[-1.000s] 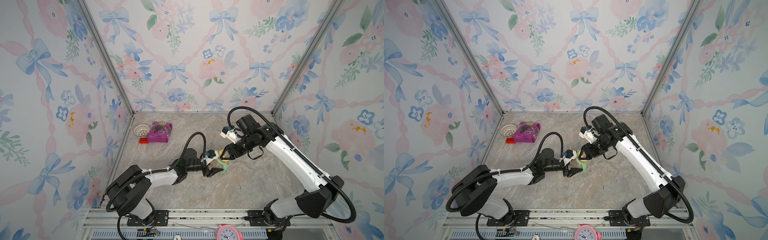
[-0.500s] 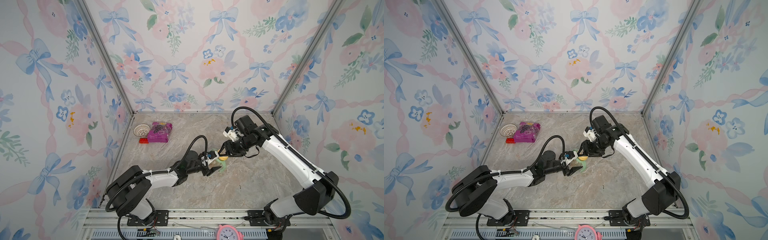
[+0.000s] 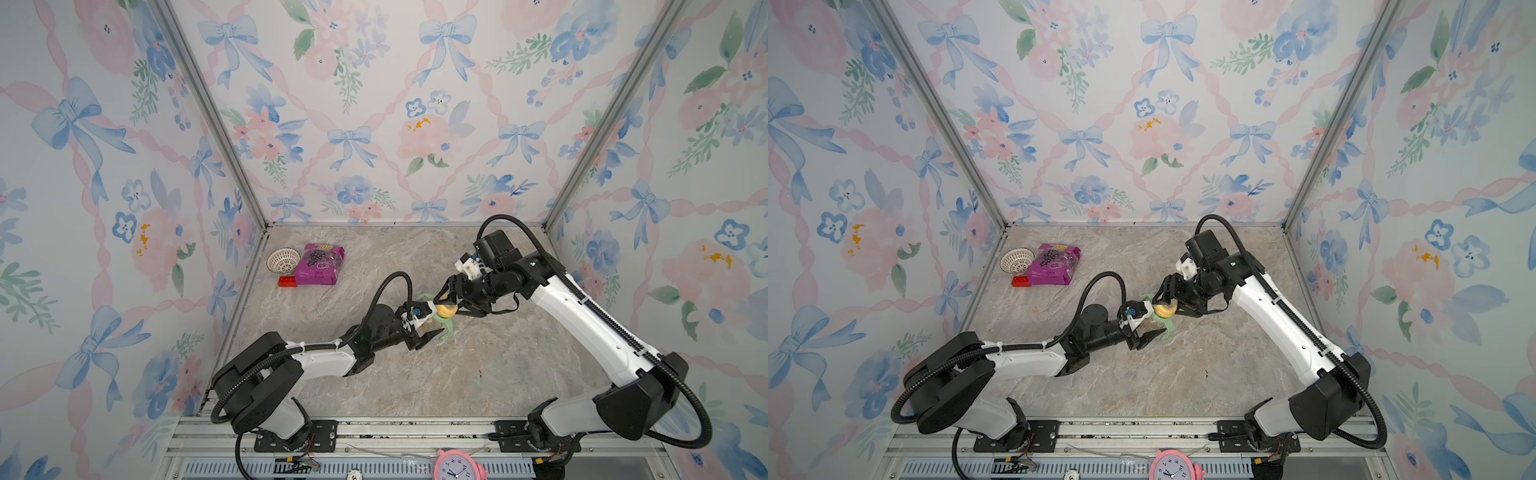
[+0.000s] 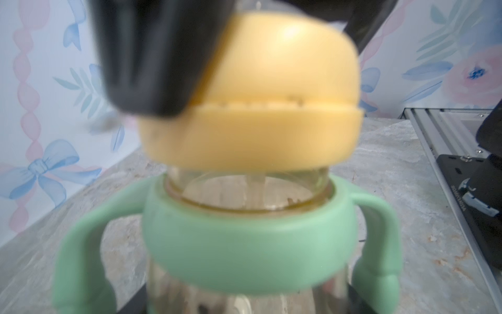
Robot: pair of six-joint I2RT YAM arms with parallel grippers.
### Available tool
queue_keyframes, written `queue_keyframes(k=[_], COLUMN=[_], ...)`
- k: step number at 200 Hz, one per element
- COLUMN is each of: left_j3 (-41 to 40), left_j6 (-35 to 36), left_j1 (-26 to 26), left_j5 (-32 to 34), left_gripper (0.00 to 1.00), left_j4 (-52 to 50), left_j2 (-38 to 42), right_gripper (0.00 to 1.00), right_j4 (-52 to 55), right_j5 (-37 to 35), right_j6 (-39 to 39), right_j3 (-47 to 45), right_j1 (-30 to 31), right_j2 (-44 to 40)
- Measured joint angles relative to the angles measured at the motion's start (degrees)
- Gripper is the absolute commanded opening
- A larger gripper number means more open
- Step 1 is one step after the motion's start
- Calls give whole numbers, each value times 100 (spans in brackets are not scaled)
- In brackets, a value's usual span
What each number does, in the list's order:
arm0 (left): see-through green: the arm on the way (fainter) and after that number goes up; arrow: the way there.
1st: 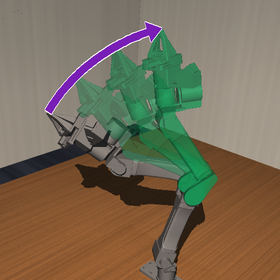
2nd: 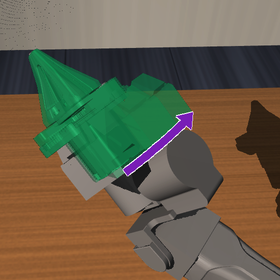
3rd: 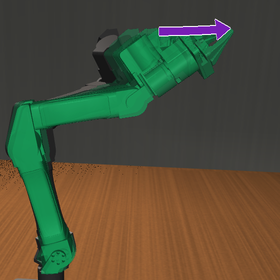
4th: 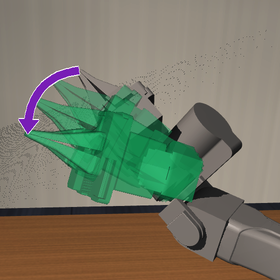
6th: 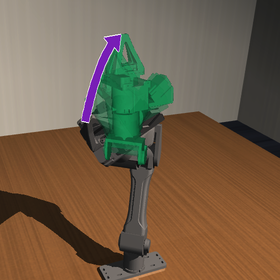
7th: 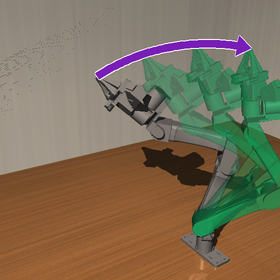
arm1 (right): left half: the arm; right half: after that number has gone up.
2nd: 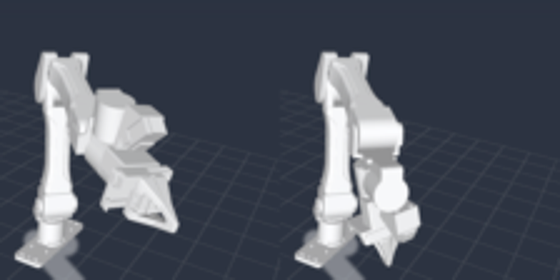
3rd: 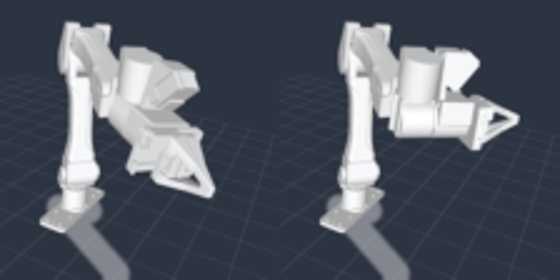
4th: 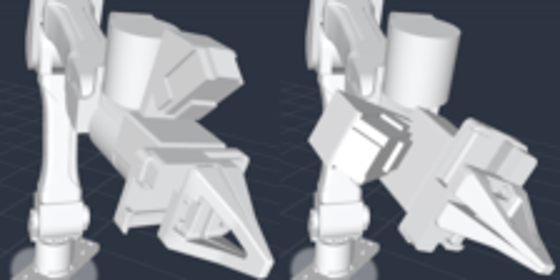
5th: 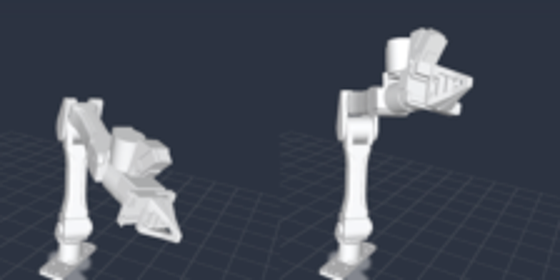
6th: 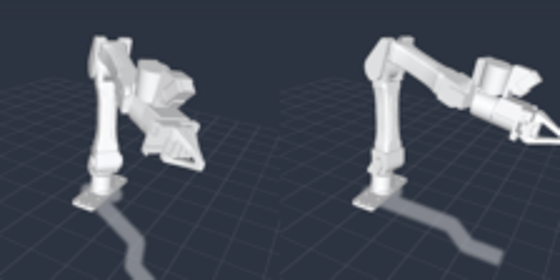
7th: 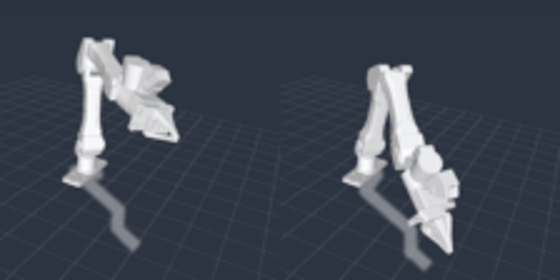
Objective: Assemble the baby bottles
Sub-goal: Screw the nipple onto the baby bottle.
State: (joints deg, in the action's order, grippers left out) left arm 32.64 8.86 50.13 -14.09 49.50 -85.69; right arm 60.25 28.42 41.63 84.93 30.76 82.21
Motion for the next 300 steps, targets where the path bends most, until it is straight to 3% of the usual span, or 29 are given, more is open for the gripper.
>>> queue_keyframes(k=[39,65,106,131,155,190,230,300], left_j3=[-50,-50,-48,15,164,210,264,295], left_j6=[-63,-181,-442,-785,-1080,-1222,-1248,-1255], left_j1=[48,42,-50,-304,-522,-549,-549,-553], left_j5=[-177,-295,-726,-1449,-2157,-2704,-2920,-2953], left_gripper=[0,0,0,0,0,0,0,0], left_j4=[629,756,776,654,588,542,404,310], left_j2=[4,4,4,4,4,2,2,-11], right_gripper=[87,100,97,100,98,95,94,87], right_j4=[221,455,966,1453,1587,1613,1617,1631], right_j5=[-20,-81,-212,-522,-529,-133,35,92], right_j6=[-46,-157,-896,-2559,-4113,-5560,-6245,-6395], right_j3=[166,321,955,1609,1462,1480,1620,1622], right_j1=[9,-7,-260,-319,-323,-271,92,247], right_j2=[-345,-651,-903,-885,-999,-503,197,234])
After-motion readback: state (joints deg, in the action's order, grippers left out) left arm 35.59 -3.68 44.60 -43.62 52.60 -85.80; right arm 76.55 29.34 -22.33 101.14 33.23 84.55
